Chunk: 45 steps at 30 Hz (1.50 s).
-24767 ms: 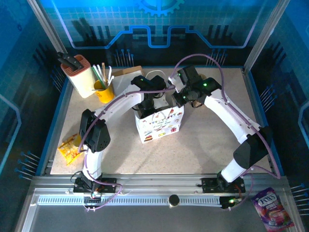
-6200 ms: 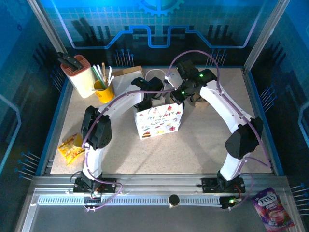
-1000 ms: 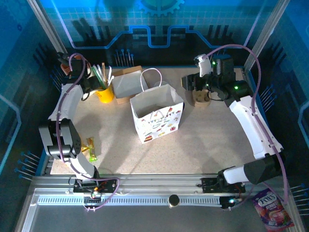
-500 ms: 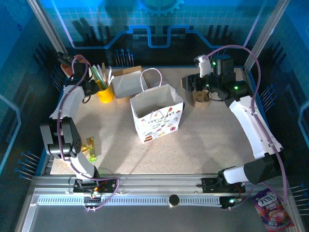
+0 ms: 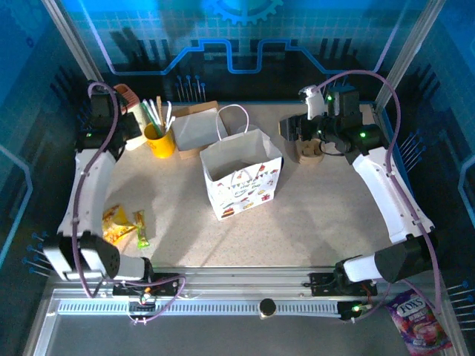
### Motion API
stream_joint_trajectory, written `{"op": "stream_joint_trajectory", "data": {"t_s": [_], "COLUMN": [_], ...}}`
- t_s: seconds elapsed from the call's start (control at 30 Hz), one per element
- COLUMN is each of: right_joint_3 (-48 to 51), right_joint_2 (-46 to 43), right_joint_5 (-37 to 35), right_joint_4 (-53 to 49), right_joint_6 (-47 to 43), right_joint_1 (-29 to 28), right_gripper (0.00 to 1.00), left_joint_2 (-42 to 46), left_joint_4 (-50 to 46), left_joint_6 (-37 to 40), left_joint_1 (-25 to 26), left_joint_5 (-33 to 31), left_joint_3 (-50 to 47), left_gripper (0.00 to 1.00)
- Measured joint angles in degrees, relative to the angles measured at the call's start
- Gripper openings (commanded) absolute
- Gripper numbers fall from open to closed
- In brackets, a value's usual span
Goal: Pack the takeout coffee
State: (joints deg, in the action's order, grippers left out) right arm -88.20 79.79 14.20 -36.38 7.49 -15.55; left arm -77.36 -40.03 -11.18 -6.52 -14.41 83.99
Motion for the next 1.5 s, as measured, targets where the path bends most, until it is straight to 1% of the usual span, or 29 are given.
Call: {"op": "stream_joint_trajectory", "data": {"t_s": [0.07,0.13,0.23,0.27,0.33,0.43,0.53,0.63,0.8,0.97,1.1,1.13,1.17,1.3,1.43,1.5], "right_joint_3": [0.0,0.1,0.1,0.1,0.2,0.2,0.2,0.2,0.2,0.5,1.2,1.2,1.2,1.2,1.3,1.5], "right_joint_2": [-0.2,-0.4,-0.7,-0.8,-0.8,-0.8,-1.2,-2.1,-3.6,-3.7,-3.7,-3.7,-3.7,-3.7,-3.7,-3.7], "right_joint_5": [0.0,0.0,0.0,0.0,0.0,-0.2,-0.4,-0.8,-1.6,-1.7,-1.7,-1.7,-1.7,-1.5,-0.9,-0.3], "right_joint_4": [0.0,0.0,0.0,0.1,0.0,0.0,0.0,-0.1,-0.2,-0.3,-0.6,-0.6,-0.7,-0.6,-0.6,-0.5], "right_joint_6": [0.0,0.0,0.0,0.0,0.0,0.0,0.0,0.0,0.0,0.0,0.0,0.0,0.0,0.0,0.0,0.0], "right_joint_1": [0.2,0.3,0.3,0.3,0.4,0.4,0.9,1.9,2.8,2.9,2.9,2.9,2.9,2.9,2.9,2.9], "right_gripper": [0.69,0.69,0.69,0.69,0.69,0.69,0.69,0.7,0.7,0.7,0.7,0.7,0.7,0.7,0.7,0.7], "left_joint_2": [3.8,7.4,12.1,13.6,15.9,18.6,19.3,17.2,9.7,2.8,-0.9,-1.6,-2.3,-5.2,-5.9,-5.4], "left_joint_4": [-2.9,-5.6,-9.7,-11.0,-12.8,-14.4,-16.2,-18.5,-20.8,-19.4,-14.9,-13.4,-12.1,-10.2,-10.2,-10.1], "left_joint_6": [0.7,1.1,1.3,1.5,1.7,2.1,2.5,3.5,5.5,5.7,5.5,5.3,5.1,5.7,6.3,6.8], "left_joint_1": [1.1,2.3,4.6,5.9,9.2,15.8,21.9,27.4,33.8,35.9,36.2,36.2,36.3,36.5,36.1,35.3], "left_joint_5": [0.0,1.6,7.5,10.3,15.9,23.5,27.8,28.8,27.7,26.6,27.0,27.7,28.4,29.6,28.6,28.4], "left_joint_3": [2.1,4.7,9.8,11.7,14.5,16.3,16.4,16.2,15.4,12.2,9.8,8.6,7.5,5.0,5.0,5.1], "left_gripper": [0.0,0.0,0.0,0.0,0.0,0.0,0.0,0.0,0.0,0.0,0.0,0.02,0.07,0.31,0.48,0.52]}}
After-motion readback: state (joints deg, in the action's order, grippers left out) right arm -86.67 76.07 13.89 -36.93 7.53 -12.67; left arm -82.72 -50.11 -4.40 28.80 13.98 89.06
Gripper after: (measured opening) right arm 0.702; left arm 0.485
